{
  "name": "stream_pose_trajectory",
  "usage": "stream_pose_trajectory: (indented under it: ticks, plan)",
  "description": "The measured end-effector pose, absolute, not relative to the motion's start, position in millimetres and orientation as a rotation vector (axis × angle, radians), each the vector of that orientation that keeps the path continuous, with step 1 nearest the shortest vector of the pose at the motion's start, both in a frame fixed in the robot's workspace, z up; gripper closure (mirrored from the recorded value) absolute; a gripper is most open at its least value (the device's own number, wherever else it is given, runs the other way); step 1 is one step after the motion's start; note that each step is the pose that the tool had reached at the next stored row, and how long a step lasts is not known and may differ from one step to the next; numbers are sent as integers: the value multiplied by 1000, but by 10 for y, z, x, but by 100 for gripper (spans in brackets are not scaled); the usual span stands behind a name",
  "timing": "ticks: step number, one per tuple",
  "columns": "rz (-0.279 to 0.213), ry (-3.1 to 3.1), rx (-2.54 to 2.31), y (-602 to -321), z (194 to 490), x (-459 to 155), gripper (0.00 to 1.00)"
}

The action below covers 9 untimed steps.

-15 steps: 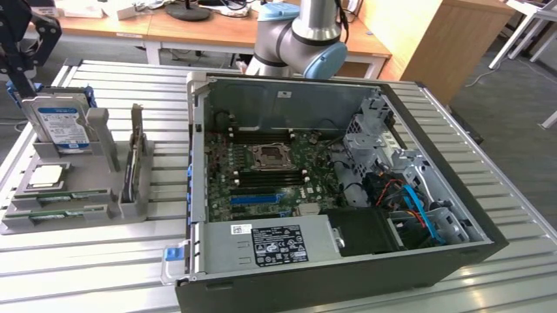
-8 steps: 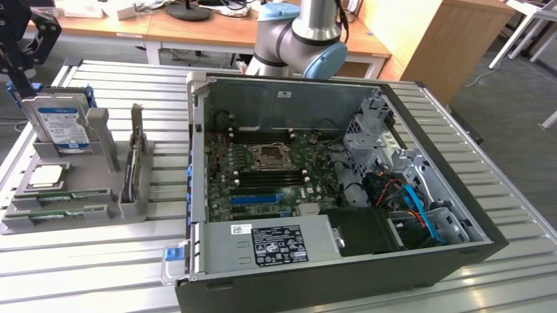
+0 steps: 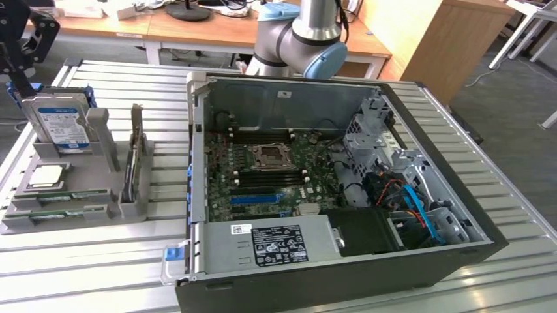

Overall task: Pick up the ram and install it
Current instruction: 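Pick up the ram and move it above insertion slot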

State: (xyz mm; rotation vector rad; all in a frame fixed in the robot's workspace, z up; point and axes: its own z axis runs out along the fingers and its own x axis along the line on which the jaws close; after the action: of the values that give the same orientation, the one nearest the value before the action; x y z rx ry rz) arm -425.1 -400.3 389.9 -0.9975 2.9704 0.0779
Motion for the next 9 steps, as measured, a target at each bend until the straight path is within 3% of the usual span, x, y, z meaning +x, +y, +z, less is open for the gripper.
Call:
stream_pose_trajectory:
  ticks: [9]
  plan:
    - [79,2883,-1238,-4003,3899,-4251,89]
